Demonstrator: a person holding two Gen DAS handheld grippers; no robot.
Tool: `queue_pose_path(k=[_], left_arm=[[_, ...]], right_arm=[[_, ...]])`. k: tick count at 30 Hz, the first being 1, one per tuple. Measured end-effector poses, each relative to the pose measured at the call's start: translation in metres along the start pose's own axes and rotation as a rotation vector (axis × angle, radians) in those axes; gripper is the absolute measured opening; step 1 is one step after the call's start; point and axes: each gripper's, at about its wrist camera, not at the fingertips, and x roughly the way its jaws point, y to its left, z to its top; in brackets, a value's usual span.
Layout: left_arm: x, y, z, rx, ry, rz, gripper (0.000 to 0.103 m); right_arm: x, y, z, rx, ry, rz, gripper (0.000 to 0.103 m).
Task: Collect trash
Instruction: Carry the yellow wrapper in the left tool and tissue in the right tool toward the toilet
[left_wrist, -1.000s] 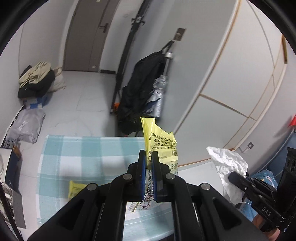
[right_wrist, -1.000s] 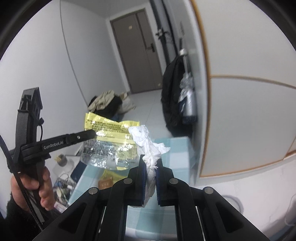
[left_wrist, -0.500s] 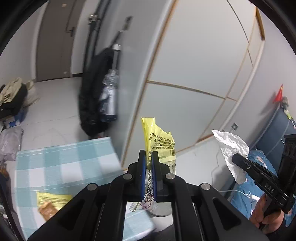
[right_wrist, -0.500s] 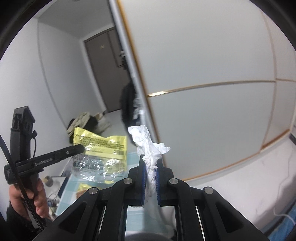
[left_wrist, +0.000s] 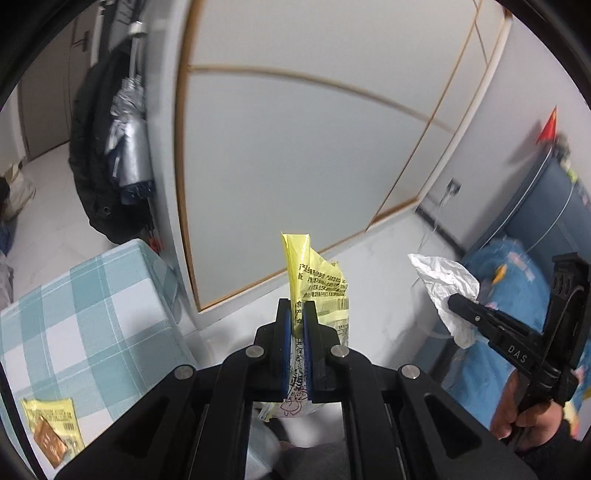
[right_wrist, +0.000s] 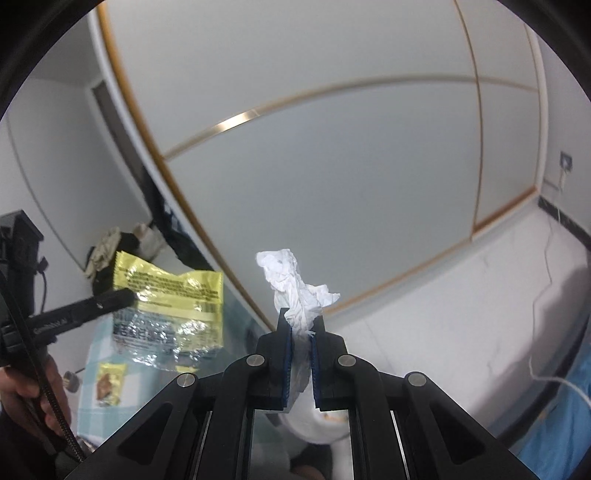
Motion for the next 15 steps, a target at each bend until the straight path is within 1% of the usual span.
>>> queue_pose_path(k=[3, 6, 9, 15], left_arm=[[0.03, -0.001, -0.004, 0.01, 0.071, 0.01, 0.002], [0.064, 0.002, -0.01, -0.003, 0.155, 0.008, 0.002], [0.091, 0.004, -0.019, -0.028, 0.234, -0.002, 0.002], [0.12, 0.001, -0.029, -0.051, 0.332, -0.002, 0.002]], right_arm=[[0.031, -0.018, -0.011, 0.037, 0.075, -0.011, 0.008], [0.065, -0.032, -0.026, 0.071, 0.161, -0.016, 0.008], [0.093, -0.047, -0.039, 0.104, 0.224, -0.014, 0.008], [0.149, -0.069, -0.057, 0.169, 0.367, 0.002, 0.008]])
